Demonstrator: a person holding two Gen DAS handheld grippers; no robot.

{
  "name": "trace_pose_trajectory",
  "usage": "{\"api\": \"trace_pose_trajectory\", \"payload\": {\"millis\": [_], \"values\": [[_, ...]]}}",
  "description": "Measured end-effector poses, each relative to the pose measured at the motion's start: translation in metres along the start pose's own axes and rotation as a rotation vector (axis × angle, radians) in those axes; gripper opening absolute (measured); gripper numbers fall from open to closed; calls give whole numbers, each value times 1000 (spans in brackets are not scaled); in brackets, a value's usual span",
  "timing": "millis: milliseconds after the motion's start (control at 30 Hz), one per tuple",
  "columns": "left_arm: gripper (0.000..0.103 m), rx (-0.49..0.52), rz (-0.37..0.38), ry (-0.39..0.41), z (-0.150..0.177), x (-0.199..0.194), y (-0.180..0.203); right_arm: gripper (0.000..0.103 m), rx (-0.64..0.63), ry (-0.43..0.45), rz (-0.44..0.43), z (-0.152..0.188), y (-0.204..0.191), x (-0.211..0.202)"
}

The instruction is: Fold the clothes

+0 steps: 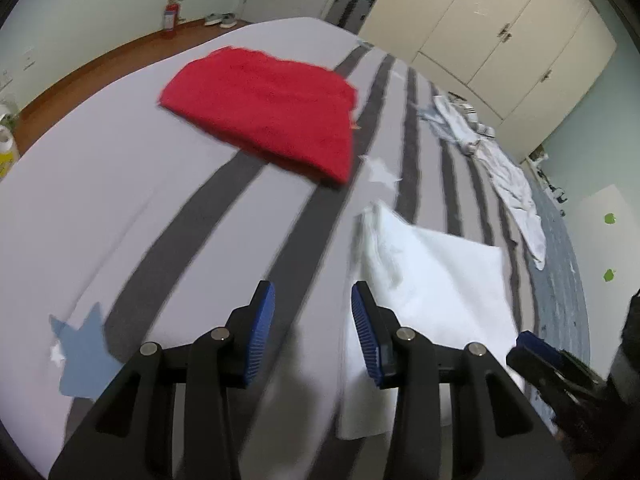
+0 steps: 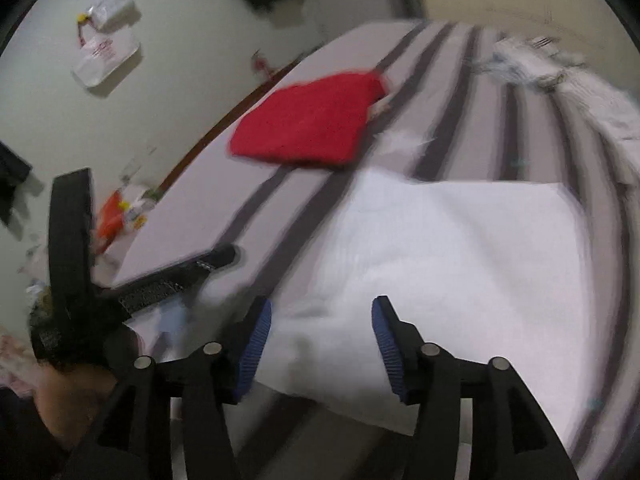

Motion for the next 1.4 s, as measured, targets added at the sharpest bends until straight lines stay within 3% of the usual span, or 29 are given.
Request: {"api": "trace_pose_trajectory", "payload": {"millis": [100,200,300,400,667,833,900,1000,1133,1200,1267,1367,1400], "values": [[37,100,47,2,7,6,41,49,84,16,146,19,62,-8],[36,214,95,-3,24,16,83,49,118,6,197,31,101,2],[35,291,37,-37,48,41,99,49,100,14,191,38,108,12],[27,285,-118,-84,67,73,72,49,55,9,197,49,103,30],[26,-9,-183,-38,55,52,7,50,21,47,176,55,95,42],[26,142,-78,30,44,30,62,50,48,72,169,34,100,9],[26,203,-12,29,42,34,91,50,50,128,184,20,103,-7],[26,256,22,26,40,49,114,50,68,160,185,-8,113,0],[25,297,-27,-22,45,92,119,46,47,166,185,-37,128,35],[20,303,-71,-57,53,118,108,40,48,111,179,-38,142,66],[20,340,-60,8,62,117,105,40,85,75,173,-31,154,88],[18,291,-35,-17,56,114,101,40,141,100,161,-23,165,96],[11,258,-35,-30,50,112,97,39,135,102,167,-23,163,95]]}}
Point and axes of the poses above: each gripper's, at about its wrist camera, not at the fingertips, and x roughly the way its jaws point, y to its right, z to its underside, the point moved 1 cm from there along x, roughly the way its jaws point, and after that the axes turned 6 degrees about -x, right-handed, at the moved point
